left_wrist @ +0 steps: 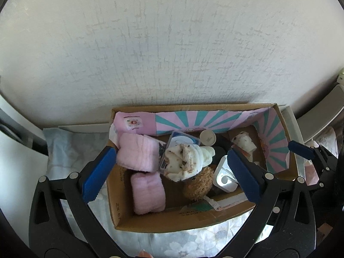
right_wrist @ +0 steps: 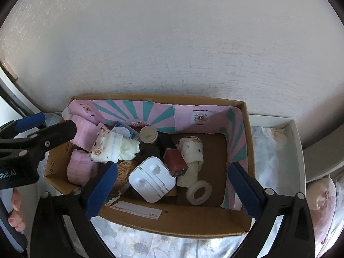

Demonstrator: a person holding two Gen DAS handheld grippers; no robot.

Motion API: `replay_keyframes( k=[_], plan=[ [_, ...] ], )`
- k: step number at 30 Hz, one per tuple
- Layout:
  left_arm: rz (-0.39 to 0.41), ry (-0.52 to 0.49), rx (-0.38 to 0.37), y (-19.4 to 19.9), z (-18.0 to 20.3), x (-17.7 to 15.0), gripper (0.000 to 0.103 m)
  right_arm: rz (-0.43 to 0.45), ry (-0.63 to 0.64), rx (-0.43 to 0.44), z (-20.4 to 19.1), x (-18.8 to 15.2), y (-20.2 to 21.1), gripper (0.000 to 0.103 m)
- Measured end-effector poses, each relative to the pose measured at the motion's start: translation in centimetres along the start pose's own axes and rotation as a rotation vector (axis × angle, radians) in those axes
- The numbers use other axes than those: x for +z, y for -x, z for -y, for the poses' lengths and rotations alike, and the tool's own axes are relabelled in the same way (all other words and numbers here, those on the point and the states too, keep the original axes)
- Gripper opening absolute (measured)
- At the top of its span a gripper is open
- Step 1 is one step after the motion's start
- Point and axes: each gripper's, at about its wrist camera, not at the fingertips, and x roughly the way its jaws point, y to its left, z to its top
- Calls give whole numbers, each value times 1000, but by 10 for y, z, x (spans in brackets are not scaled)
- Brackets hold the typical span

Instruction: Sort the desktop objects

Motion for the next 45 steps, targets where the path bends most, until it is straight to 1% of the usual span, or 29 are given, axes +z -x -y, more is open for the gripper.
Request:
replay_keyframes(
  k=[7, 11, 25, 31, 35, 38, 45],
  plan=[
    [14, 5, 5, 12, 3, -2, 103, -10, -38, -45, 4, -4, 8, 102],
    [21, 7, 8, 19, 4, -3, 103, -7, -37, -68, 1, -5, 14, 102],
    [46, 6, 33, 35, 3, -7, 103, 7, -35, -77, -5, -7, 26, 102],
    [59, 1, 41, 45, 5, -7, 103, 21, -28, -99, -6, -5, 37, 102],
    [68, 17, 39, 59, 4, -5, 103, 38, -24, -127, -9, -4, 49, 102],
    [98, 18, 54, 74, 5, -3, 103, 59, -13, -147, -11, -4, 60, 102],
    [136, 23, 63, 100, 11, -4, 103, 67, -15, -161, -13, -7, 82, 102]
  ],
)
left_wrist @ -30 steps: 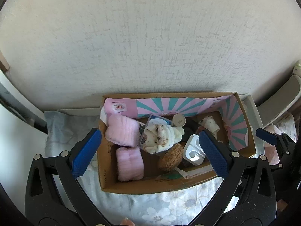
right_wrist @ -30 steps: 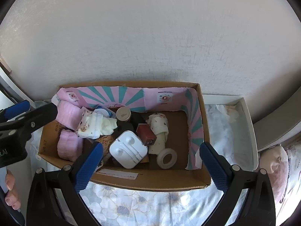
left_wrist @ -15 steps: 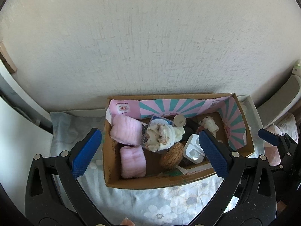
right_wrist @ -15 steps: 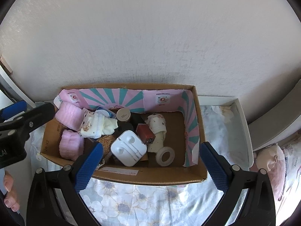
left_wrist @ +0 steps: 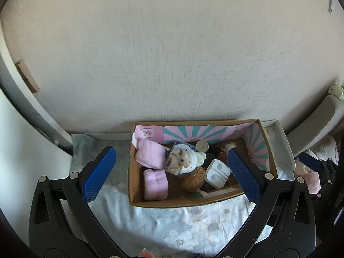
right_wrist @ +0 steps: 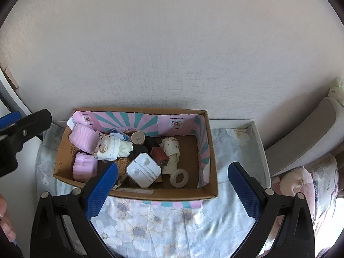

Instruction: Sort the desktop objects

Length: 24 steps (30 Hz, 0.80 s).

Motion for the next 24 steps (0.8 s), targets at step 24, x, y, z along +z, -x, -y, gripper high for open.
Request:
replay_keyframes(
  k=[24],
  plan=[
    [68, 54, 73, 57, -8, -23, 103, 69, -65, -9, 5, -17, 58, 102]
  ],
)
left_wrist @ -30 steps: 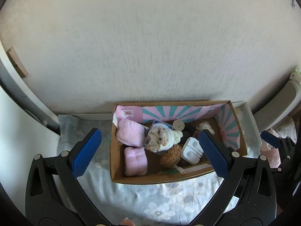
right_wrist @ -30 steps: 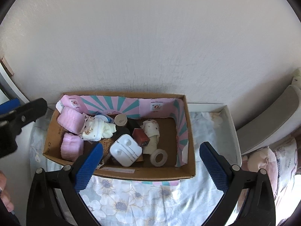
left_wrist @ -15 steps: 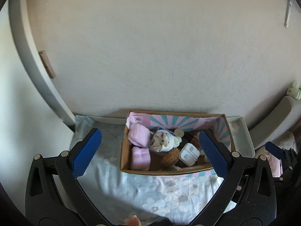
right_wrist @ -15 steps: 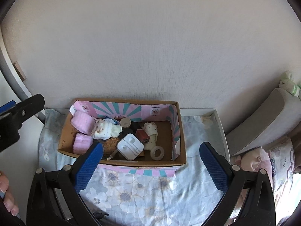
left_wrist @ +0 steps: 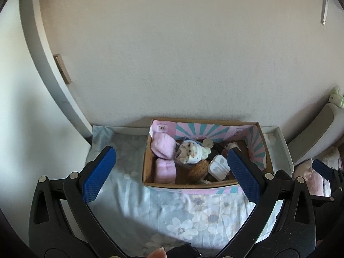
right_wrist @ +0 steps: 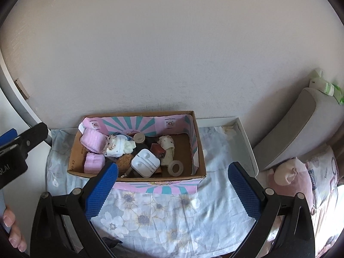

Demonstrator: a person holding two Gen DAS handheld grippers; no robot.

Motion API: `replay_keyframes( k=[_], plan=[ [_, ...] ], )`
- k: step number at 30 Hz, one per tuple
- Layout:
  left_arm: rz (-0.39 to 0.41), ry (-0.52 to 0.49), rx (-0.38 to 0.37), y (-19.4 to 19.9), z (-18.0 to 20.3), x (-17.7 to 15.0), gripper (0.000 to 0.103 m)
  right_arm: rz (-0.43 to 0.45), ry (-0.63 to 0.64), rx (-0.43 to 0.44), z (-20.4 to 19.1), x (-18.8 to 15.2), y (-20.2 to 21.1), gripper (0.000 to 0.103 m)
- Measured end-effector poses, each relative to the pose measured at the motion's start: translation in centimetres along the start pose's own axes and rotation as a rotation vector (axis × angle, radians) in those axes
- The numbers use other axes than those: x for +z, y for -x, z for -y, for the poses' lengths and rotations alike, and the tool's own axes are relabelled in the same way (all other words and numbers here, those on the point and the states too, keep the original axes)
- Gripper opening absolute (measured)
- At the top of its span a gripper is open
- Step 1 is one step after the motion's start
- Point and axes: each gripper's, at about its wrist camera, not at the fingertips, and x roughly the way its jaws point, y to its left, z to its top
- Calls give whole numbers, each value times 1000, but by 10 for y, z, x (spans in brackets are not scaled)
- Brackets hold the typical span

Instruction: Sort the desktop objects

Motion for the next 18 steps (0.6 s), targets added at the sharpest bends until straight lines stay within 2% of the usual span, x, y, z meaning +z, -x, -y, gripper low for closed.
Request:
replay_keyframes(
  k=[4, 18],
  plan=[
    [4, -18, 20, -2, 3, -1, 103, -1, 10, -4, -2, 0, -2, 102],
    [9, -44, -1, 0, 11, -2, 103, -3, 13, 0, -2, -2, -2, 102]
  ],
)
